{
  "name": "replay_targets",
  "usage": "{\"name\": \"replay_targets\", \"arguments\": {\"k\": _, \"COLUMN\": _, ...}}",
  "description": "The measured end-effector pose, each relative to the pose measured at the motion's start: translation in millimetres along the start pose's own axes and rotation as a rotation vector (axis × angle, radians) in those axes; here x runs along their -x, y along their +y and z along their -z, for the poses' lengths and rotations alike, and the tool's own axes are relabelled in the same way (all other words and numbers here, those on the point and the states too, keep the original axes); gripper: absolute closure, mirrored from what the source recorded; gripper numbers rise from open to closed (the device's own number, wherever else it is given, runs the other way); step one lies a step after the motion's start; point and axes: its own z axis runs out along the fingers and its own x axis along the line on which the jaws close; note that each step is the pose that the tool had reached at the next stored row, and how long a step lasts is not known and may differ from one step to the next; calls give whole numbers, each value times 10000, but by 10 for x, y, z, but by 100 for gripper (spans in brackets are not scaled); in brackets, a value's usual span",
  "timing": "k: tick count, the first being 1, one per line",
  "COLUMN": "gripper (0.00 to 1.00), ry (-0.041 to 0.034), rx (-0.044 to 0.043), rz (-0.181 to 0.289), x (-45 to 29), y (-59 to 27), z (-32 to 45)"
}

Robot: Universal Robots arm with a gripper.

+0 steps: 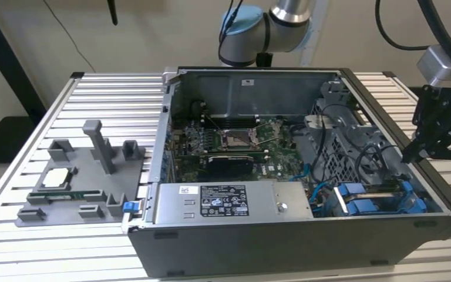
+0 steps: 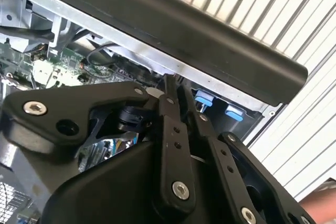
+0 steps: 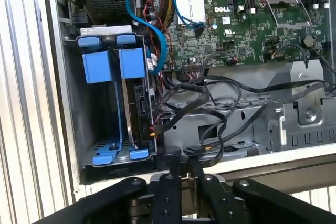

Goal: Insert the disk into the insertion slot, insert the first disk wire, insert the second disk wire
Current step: 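Insert the second disk wire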

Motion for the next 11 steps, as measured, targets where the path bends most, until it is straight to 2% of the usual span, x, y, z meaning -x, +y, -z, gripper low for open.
{"name": "replay_targets", "arguments": {"k": 7, "gripper": 100, "ry": -37, "rx": -5, "rz": -63, "x": -2, "y": 39, "z": 5}}
{"name": "replay_targets", "arguments": {"k": 11, "gripper": 100, "ry": -65, "rx": -8, "rz": -110, "x": -1, "y": 91, "z": 58}}
